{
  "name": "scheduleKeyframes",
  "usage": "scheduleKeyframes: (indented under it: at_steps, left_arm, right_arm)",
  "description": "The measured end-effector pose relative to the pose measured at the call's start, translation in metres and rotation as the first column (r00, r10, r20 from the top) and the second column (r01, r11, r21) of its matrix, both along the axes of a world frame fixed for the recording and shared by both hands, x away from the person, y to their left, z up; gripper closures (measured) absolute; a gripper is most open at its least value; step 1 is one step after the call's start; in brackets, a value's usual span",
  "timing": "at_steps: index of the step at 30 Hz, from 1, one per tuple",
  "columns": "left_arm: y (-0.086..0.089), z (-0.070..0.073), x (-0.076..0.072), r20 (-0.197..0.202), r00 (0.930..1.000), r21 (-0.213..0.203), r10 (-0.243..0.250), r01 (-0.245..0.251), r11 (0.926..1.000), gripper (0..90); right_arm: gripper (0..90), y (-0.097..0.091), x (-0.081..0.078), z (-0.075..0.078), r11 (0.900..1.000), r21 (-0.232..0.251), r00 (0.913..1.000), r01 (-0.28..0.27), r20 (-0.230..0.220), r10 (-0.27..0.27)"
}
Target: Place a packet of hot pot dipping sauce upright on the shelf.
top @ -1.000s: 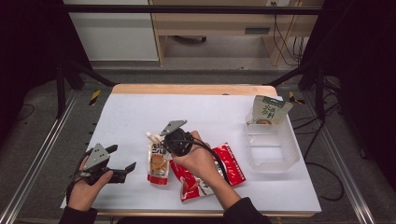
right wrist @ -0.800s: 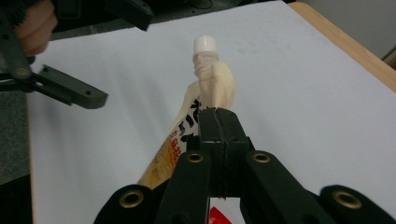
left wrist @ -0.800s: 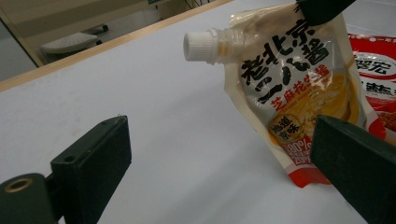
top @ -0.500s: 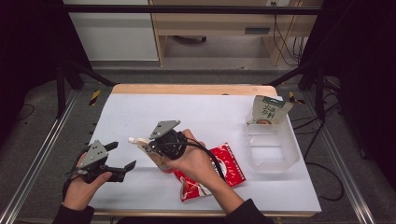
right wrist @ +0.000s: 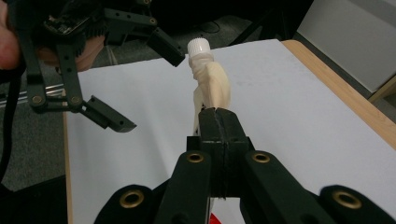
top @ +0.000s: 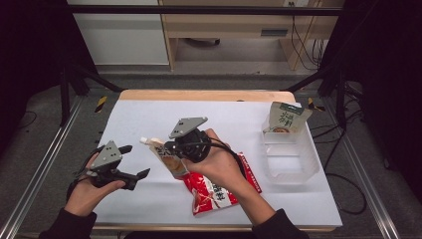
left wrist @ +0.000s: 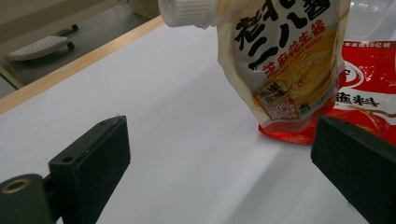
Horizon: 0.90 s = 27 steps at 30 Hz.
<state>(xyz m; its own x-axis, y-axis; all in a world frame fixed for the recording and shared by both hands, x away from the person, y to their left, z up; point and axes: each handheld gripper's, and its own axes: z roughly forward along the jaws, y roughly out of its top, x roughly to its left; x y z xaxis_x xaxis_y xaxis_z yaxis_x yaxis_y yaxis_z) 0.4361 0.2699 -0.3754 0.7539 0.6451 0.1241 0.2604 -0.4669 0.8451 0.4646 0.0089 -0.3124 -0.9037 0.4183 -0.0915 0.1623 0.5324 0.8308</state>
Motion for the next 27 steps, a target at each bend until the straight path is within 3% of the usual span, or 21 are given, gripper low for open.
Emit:
scheduleKeyframes:
  at_steps: [6, 9, 14, 18, 19, 21, 23, 27]
  left_arm:
    - [-0.018, 0.012, 0.006, -0.007, 0.9976, 0.024, -0.069, 0.069, 0.9973, 7.9]
    - [-0.034, 0.021, 0.011, 0.001, 0.9936, 0.051, -0.113, 0.113, 0.9923, 10.4]
    - [-0.049, 0.030, 0.015, 0.008, 0.9873, 0.057, -0.158, 0.158, 0.9858, 16.3]
    - [-0.062, 0.038, 0.019, 0.010, 0.9796, 0.091, -0.201, 0.199, 0.9757, 24.7]
    - [-0.065, 0.041, 0.021, 0.006, 0.9771, 0.088, -0.213, 0.211, 0.9734, 31.7]
    - [-0.069, 0.043, 0.022, 0.003, 0.9741, 0.078, -0.226, 0.225, 0.9712, 33.4]
    - [-0.075, 0.046, 0.024, -0.005, 0.9669, 0.098, -0.255, 0.254, 0.9621, 38.7]
    - [-0.082, 0.047, 0.026, -0.011, 0.9575, 0.096, -0.288, 0.288, 0.9529, 44.9]
  right_arm:
    - [90.0, -0.021, -0.005, 0.004, 0.9999, -0.009, 0.9999, -0.007, 0.007, 0.007]
    - [90.0, -0.034, -0.010, 0.005, 0.9998, -0.006, 0.9998, -0.021, 0.003, 0.021]
    - [90.0, -0.044, -0.015, 0.006, 0.9994, -0.012, 0.9994, -0.033, 0.010, 0.033]
    - [90.0, -0.052, -0.018, 0.005, 0.9992, -0.009, 0.9992, -0.039, 0.012, 0.039]
    - [90.0, -0.055, -0.019, 0.005, 0.9991, -0.009, 0.9991, -0.042, 0.012, 0.042]
    - [90.0, -0.056, -0.019, 0.004, 0.9990, -0.010, 0.9990, -0.044, 0.012, 0.044]
    - [90.0, -0.059, -0.020, 0.003, 0.9991, -0.007, 0.9991, -0.042, 0.007, 0.042]
    - [90.0, -0.064, -0.021, 0.002, 0.9989, 0.001, 0.9989, -0.047, 0.005, 0.047]
